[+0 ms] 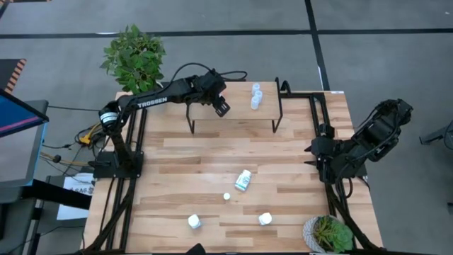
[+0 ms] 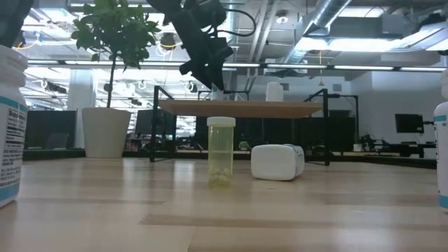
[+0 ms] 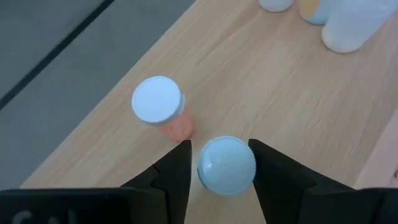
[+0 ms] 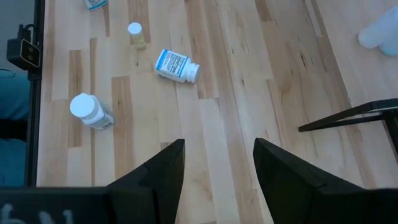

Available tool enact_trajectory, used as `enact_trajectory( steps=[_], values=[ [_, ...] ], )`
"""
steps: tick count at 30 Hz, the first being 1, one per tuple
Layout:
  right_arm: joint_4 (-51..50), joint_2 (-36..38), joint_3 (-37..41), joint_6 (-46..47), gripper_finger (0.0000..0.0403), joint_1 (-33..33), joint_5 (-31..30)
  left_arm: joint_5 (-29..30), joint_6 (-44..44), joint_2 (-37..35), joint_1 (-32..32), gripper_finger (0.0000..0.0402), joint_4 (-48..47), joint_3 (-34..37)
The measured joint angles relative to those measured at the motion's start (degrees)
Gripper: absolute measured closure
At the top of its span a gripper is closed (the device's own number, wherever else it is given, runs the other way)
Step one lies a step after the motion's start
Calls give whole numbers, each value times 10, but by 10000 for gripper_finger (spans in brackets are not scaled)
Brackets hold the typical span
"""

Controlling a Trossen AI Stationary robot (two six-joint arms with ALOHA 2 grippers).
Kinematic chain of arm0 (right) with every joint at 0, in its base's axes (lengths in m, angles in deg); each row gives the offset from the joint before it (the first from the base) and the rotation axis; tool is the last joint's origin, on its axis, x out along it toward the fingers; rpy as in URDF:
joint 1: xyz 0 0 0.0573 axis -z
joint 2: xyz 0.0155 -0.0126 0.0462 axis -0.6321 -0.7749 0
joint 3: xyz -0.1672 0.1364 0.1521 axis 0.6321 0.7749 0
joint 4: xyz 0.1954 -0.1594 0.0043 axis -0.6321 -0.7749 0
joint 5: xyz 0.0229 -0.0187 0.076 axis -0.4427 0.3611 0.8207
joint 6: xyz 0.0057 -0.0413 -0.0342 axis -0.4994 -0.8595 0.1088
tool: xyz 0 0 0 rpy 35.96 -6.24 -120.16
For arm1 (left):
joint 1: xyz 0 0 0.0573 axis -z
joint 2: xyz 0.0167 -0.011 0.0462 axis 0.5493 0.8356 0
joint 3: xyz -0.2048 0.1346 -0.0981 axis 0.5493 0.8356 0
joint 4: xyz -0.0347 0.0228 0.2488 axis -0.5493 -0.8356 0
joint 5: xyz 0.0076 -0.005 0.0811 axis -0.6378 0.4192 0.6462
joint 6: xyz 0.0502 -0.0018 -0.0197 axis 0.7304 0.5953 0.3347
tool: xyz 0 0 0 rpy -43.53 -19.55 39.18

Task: Pick and place medicine bottles onto shelf by color
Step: Put the blue pill bottle on the shelf, then put the yellow pill bottle on the shelf

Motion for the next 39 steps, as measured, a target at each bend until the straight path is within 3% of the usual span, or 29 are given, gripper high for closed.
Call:
enact_trajectory(
  steps=[9,20,29,32,39],
  values=[
    [0,0,0,0,189,0,2,-15,15,0,2,244,4,0],
    [0,0,0,0,189,0,19,-4,43,-3,2,198,9,-1],
    [0,0,0,0,189,0,19,6,58,-54,3,186,27,-1],
    [0,0,0,0,189,0,19,-36,22,-79,8,187,3,-2],
    [0,0,0,0,189,0,18,-206,-32,-86,72,187,-106,-2]
  ],
)
